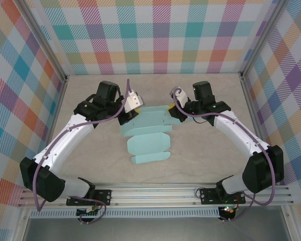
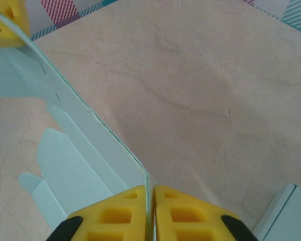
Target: Fold the paper box
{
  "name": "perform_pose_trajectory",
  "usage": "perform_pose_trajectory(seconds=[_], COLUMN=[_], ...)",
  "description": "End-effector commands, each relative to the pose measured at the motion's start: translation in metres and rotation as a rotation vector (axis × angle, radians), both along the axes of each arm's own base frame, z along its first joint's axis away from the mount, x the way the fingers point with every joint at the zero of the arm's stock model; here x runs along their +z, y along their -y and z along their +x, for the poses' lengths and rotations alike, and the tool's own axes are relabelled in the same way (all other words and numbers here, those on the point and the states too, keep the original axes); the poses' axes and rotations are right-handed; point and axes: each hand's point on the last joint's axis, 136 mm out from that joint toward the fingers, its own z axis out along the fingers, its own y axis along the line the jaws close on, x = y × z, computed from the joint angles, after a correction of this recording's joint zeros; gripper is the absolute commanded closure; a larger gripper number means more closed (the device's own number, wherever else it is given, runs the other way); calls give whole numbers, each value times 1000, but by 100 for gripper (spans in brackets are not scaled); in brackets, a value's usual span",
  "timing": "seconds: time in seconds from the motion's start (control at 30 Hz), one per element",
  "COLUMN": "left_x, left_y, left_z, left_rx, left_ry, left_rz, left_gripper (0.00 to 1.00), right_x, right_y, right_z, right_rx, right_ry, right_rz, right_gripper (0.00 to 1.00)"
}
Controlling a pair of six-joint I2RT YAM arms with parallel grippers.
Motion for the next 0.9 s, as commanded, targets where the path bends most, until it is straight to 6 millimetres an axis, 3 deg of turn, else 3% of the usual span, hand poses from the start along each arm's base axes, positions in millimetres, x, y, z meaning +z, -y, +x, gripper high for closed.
perform_pose_trajectory(seconds=[0.0, 0.1, 0.23, 0.37, 0.53, 0.67, 0.87], left_x=[-13, -24, -30, -33, -61, -67, -63], left_y=[-6, -8, -9, -12, -16, -11, 0], left_z=[-5, -6, -12, -21, -26, -27, -13], left_rx=[20, 76, 135, 182, 208, 219, 249], left_ry=[63, 171, 299, 342, 316, 348, 477], left_rz=[25, 42, 8, -79, -71, -44, 103], left_gripper=[100, 100, 100, 100, 100, 100, 100], right_x=[18, 19, 21, 5, -18, -30, -26], right_y=[0, 11, 30, 57, 77, 65, 56], right_z=[12, 24, 35, 41, 38, 30, 36], right_rx=[-78, -211, -413, -615, -746, -708, -693], right_ry=[29, 11, -41, -128, -216, -316, -352], right_rz=[39, 56, 92, 52, 54, 101, 125], right_gripper=[75, 63, 57, 54, 50, 51, 48])
